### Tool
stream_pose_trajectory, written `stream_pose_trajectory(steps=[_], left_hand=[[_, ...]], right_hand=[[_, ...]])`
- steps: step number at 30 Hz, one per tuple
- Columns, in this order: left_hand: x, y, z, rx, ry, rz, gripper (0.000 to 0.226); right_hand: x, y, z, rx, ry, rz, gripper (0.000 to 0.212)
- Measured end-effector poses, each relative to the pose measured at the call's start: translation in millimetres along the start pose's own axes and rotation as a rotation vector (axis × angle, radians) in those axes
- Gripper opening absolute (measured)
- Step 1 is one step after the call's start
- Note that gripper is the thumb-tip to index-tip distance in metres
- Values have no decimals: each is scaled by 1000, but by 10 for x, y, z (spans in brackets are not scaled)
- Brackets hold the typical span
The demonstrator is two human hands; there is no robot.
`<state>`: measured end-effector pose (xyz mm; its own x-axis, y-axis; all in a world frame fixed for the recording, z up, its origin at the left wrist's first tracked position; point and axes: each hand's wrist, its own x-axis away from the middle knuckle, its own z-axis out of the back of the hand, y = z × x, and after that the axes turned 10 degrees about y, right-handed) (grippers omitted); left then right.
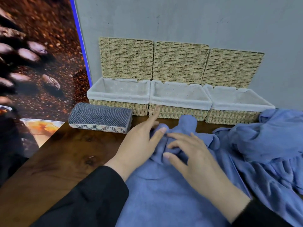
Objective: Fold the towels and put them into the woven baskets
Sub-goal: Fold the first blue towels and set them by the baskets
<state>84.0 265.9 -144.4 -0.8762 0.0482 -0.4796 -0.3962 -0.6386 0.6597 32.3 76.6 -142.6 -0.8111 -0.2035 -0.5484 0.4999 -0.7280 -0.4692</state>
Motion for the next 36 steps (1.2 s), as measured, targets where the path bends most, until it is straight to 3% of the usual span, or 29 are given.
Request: stream_pose_trajectory(steps=[5, 8, 12, 14, 16, 20, 23, 26, 28, 31, 36], left_hand=[[4, -23, -51, -96, -112, -5, 58], [-27, -14, -35, -77, -68, 10, 55], [-4, 90, 10, 200, -48, 134, 48], [19, 136, 15, 320, -69, 160, 32], [56, 167, 14, 286, -72, 127, 10], [103, 253, 21, 234, -40, -4, 12], [117, 306, 33, 183, 73, -220, 18], [142, 341, 64, 173, 131, -301, 15], [164, 365, 86, 163, 135, -342, 17], [182, 397, 115, 180, 172, -390, 14], [151, 358, 192, 152, 255, -388, 15]], right_hand=[[9, 189, -32, 7, 6, -134, 39], [22, 193, -62, 16, -2, -113, 36], [-11, 221, -21, -43, 23, -179, 34], [-16, 243, -12, -47, 7, -204, 38], [-8, 257, -21, -39, -19, -225, 42], [-8, 243, -11, -84, -42, -255, 51], [-15, 217, 13, -121, -56, -230, 58], [-23, 170, 37, -185, -40, -199, 61], [-37, 129, 44, -220, -15, -169, 53], [-41, 52, 57, -320, 45, -136, 14], [-32, 1, 185, -244, 100, 54, 28]])
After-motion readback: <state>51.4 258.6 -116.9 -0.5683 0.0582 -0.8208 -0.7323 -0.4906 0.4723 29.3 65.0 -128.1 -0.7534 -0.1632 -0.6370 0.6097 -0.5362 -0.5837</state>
